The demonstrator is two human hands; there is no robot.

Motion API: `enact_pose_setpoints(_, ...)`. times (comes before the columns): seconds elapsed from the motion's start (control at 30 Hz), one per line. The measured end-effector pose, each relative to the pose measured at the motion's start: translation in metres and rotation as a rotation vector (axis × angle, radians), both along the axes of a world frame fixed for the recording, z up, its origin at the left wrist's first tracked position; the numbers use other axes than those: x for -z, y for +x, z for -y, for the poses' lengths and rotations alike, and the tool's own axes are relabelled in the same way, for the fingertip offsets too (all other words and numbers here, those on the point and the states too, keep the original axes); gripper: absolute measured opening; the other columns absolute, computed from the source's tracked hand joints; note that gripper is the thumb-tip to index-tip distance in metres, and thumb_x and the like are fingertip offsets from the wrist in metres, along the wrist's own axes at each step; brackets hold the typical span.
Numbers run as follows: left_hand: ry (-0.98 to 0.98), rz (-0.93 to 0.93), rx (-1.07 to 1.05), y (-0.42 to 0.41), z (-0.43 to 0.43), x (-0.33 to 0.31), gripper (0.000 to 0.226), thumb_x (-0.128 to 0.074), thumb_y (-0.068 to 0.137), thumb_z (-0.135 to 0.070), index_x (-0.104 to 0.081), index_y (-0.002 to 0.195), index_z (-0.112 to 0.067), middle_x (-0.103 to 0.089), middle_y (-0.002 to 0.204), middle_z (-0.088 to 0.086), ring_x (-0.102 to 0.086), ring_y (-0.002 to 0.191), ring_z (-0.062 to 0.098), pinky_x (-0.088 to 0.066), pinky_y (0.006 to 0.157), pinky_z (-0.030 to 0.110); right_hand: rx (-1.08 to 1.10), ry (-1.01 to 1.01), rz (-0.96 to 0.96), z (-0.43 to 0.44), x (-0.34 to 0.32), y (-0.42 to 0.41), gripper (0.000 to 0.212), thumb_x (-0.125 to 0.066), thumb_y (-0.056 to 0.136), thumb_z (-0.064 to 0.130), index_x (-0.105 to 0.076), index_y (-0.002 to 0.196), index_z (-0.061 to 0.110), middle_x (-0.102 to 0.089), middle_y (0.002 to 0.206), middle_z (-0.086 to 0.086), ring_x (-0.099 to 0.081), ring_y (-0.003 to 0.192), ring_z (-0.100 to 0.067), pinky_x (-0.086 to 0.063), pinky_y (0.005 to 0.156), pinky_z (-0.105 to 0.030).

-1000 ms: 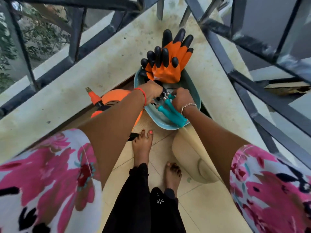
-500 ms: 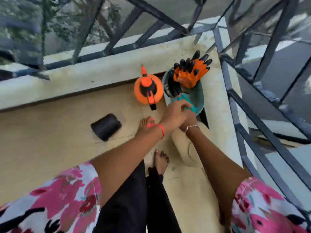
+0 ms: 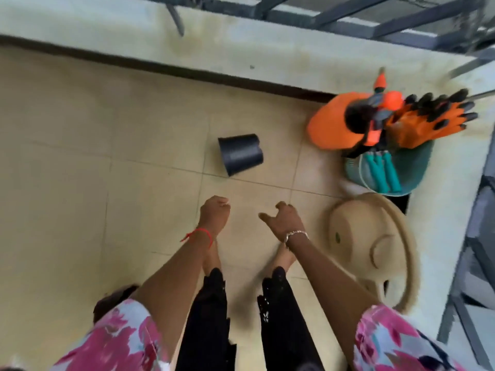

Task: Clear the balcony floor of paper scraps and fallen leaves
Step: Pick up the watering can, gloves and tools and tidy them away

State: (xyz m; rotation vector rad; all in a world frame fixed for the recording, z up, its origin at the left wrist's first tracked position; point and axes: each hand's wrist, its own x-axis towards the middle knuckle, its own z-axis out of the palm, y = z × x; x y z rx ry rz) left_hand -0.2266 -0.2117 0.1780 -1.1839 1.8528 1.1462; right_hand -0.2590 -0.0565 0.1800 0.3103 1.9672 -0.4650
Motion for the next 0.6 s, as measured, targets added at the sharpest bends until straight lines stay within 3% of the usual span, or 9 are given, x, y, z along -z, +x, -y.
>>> enact_pose_setpoints(0.2, 0.068, -0.042, -0.085, -0.008, 0.053, 0.058, 0.031, -0.047, 0.095, -0.007, -0.057, 0.124, -0.003, -0.057, 0.129, 0.018, -0.052, 0.12, 0.034, -0.042, 0.1, 0.036, 0.052, -0.061, -0.158, 0.093, 0.068, -0.029, 0.105, -0.067, 0.08, 0.046, 0.005, 0.149, 0.014, 0.005, 0.155, -0.02, -0.021, 0.138, -0.043, -0.03, 0.11, -0.047)
enact_pose_setpoints(0.3, 0.119, -0.04, -0.152, -0.011, 0.067, 0.082, 0.031, -0.048, 0.096, -0.01, -0.056, 0.125, -0.004, -0.055, 0.13, 0.019, -0.049, 0.122, 0.032, -0.043, 0.102, 0.038, 0.139, -0.117, -0.263, 0.123, 0.092, -0.045, 0.108, -0.069, 0.08, 0.041, 0.012, 0.148, 0.019, 0.018, 0.152, -0.023, -0.033, 0.132, -0.043, -0.035, 0.105, -0.042)
enact_pose_setpoints(0.4, 0.179, -0.056, -0.216, -0.01, 0.077, 0.091, 0.033, -0.048, 0.097, -0.012, -0.052, 0.128, -0.003, -0.054, 0.131, 0.016, -0.049, 0.122, 0.03, -0.043, 0.099, 0.034, 0.142, -0.023, -0.318, 0.141, 0.108, -0.054, 0.097, -0.063, 0.087, 0.029, 0.012, 0.148, 0.022, 0.023, 0.148, -0.03, -0.053, 0.113, -0.041, -0.043, 0.088, -0.034)
enact_pose_setpoints(0.47, 0.223, -0.05, -0.252, -0.002, 0.082, 0.092, 0.033, -0.047, 0.098, -0.014, -0.051, 0.129, -0.004, -0.055, 0.121, 0.013, -0.054, 0.106, 0.024, -0.046, 0.082, 0.028, 0.121, 0.067, -0.342, 0.146, 0.112, -0.055, 0.087, -0.054, 0.091, 0.014, 0.01, 0.149, 0.025, 0.019, 0.149, -0.031, -0.058, 0.104, -0.037, -0.042, 0.078, -0.031)
enact_pose_setpoints(0.53, 0.246, -0.044, -0.265, 0.007, 0.087, 0.087, 0.03, -0.047, 0.099, -0.016, -0.052, 0.127, -0.008, -0.051, 0.111, 0.007, -0.051, 0.094, 0.019, -0.043, 0.07, 0.024, 0.137, 0.111, -0.346, 0.145, 0.106, -0.052, 0.079, -0.045, 0.091, 0.003, 0.004, 0.15, 0.024, 0.002, 0.152, -0.028, -0.059, 0.1, -0.034, -0.043, 0.077, -0.031)
enact_pose_setpoints(0.6, 0.249, -0.048, -0.27, 0.014, 0.089, 0.082, 0.026, -0.048, 0.098, -0.015, -0.051, 0.124, -0.012, -0.051, 0.115, 0.009, -0.049, 0.105, 0.022, -0.045, 0.084, 0.029, 0.272, 0.104, -0.368, 0.138, 0.101, -0.046, 0.059, -0.042, 0.09, 0.0, -0.027, 0.145, 0.013, -0.035, 0.141, -0.023, -0.058, 0.104, -0.033, -0.046, 0.084, -0.034)
